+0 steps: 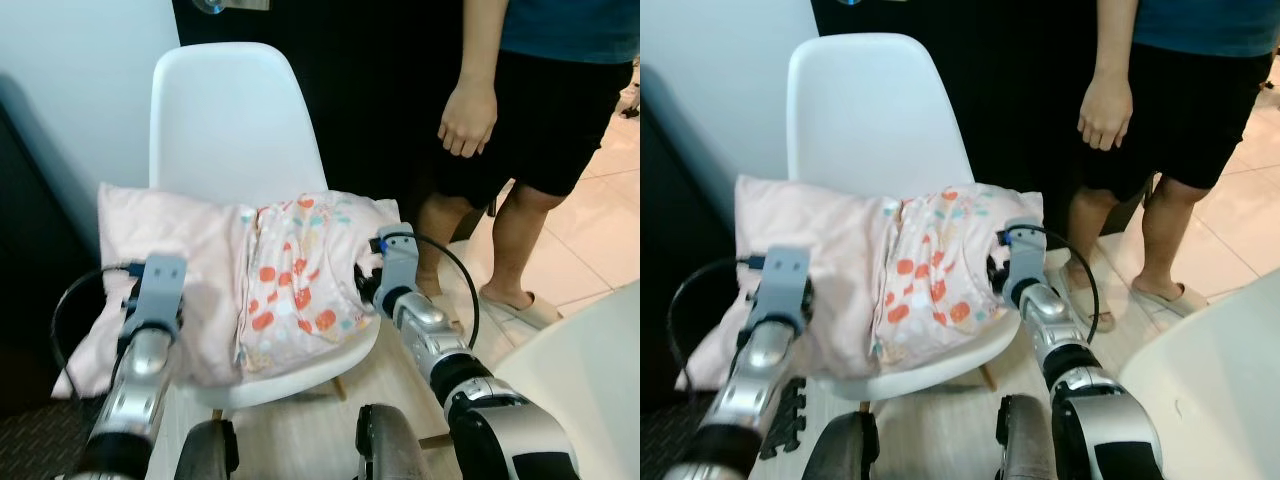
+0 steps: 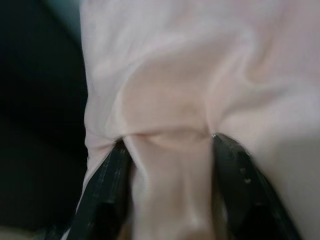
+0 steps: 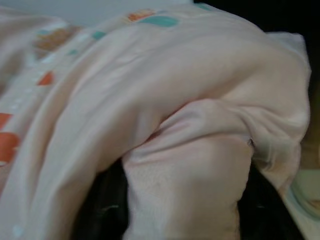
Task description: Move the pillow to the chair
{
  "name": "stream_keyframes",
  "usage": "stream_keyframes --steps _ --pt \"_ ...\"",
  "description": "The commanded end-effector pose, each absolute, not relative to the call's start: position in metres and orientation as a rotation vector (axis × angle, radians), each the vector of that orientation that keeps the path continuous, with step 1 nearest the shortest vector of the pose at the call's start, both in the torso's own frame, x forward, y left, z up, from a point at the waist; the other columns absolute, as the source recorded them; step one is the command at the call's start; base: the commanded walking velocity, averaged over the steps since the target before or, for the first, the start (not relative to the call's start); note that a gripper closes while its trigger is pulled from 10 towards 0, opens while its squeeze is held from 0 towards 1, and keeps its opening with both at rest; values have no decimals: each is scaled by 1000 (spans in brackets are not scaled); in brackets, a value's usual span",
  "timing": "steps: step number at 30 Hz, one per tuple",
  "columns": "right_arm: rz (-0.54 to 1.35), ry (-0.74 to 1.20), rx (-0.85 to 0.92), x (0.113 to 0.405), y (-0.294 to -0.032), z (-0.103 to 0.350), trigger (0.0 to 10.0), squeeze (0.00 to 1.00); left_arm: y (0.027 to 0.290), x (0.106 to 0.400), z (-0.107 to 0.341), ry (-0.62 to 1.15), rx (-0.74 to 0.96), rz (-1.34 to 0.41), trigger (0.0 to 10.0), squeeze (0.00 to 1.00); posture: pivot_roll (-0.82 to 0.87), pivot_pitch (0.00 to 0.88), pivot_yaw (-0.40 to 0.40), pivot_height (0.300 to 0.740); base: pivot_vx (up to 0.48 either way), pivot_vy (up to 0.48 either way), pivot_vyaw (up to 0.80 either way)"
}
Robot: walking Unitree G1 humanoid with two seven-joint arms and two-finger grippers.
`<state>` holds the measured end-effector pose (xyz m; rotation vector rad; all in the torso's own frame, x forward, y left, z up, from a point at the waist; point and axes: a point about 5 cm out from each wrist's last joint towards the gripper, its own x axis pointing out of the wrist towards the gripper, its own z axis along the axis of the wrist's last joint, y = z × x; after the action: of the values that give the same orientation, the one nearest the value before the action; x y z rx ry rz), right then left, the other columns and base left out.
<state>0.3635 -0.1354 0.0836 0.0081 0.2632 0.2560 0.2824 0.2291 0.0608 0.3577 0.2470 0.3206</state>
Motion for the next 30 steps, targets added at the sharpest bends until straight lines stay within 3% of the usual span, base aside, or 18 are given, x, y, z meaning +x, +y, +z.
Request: stream_keyframes --steps 1,9,11,15,16,17,18,21,25,28,29,30 --pt "208 268 5 361 -141 81 10000 1000 242 262 52 300 364 398 10000 1000 39 40 -102 589 0 0 0" --pt "52 238 -23 357 -162 77 10000 1000 276 223 46 359 376 564 10000 1000 48 34 -104 589 0 0 0" --pt "-83 174 20 357 -177 82 10000 1000 306 205 52 364 447 712 10000 1000 53 28 -109 589 0 0 0" --pt "-132 131 53 357 -182 87 10000 1000 316 202 59 338 480 773 10000 1000 55 27 -109 589 0 0 0" --pt "-178 70 79 357 -187 94 10000 286 325 201 69 292 507 831 10000 722 57 23 -108 589 0 0 0" --pt "-178 70 79 357 -187 94 10000 286 325 201 69 292 507 831 10000 722 57 23 -108 589 0 0 0" --pt "-206 29 95 357 -190 99 10000 0 329 200 77 262 523 866 10000 0 57 23 -108 589 0 0 0" --pt "-290 -55 170 357 -200 110 10000 0 332 206 100 141 546 918 10000 0 57 11 -100 589 0 0 0" --pt "-190 -38 445 365 -189 113 10000 0 321 222 119 5 502 883 10000 0 53 0 -95 589 0 0 0" --pt "-171 -35 476 366 -186 113 10000 0 320 223 121 -4 499 875 10000 0 53 0 -95 589 0 0 0" --pt "-112 21 543 368 -178 108 10000 0 309 236 122 -23 472 793 10000 0 62 0 -100 589 0 0 0" --pt "-68 103 380 369 -170 102 10000 0 298 248 123 -33 472 698 10000 0 62 0 -103 589 0 0 0"
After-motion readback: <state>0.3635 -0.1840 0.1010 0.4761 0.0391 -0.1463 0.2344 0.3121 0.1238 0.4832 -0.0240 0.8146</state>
